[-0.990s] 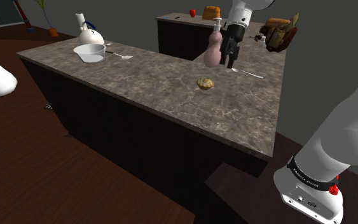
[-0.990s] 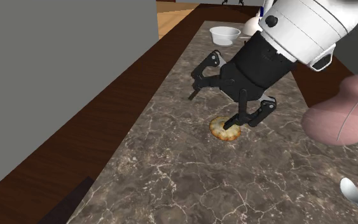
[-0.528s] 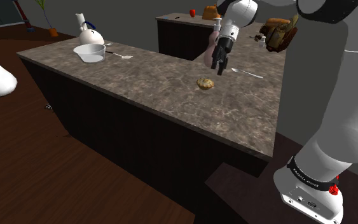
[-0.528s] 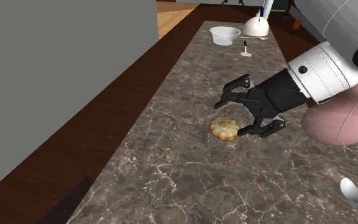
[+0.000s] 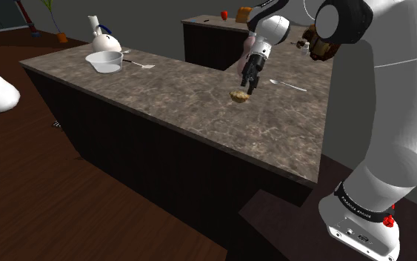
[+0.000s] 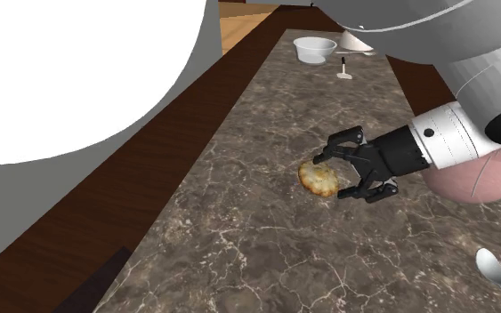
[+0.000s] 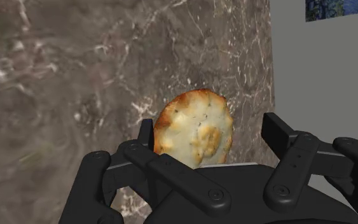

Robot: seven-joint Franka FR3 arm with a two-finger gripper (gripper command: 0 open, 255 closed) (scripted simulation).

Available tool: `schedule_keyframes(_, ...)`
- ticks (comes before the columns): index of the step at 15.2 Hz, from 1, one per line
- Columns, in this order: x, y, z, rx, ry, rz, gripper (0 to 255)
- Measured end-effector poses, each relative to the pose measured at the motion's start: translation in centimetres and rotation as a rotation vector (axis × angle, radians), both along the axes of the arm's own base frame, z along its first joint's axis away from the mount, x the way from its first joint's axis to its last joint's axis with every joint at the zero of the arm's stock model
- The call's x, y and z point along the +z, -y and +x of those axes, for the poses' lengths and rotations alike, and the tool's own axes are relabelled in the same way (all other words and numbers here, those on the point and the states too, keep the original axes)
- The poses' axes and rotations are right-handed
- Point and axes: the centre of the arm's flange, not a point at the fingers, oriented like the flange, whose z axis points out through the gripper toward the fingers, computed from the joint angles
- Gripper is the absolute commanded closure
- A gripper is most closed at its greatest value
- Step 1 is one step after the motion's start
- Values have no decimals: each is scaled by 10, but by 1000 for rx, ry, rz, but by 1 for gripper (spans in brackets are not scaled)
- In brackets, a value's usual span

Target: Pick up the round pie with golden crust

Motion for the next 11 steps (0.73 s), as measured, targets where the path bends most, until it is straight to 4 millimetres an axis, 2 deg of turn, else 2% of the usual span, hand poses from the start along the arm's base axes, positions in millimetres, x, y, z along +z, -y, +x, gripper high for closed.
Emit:
schedule_keyframes(3, -19, -2, 0, 5, -7, 6, 0)
schedule_keyframes(4, -22, -3, 1, 6, -8, 7, 255)
schedule_keyframes(11, -18, -2, 2, 6, -2, 9, 255)
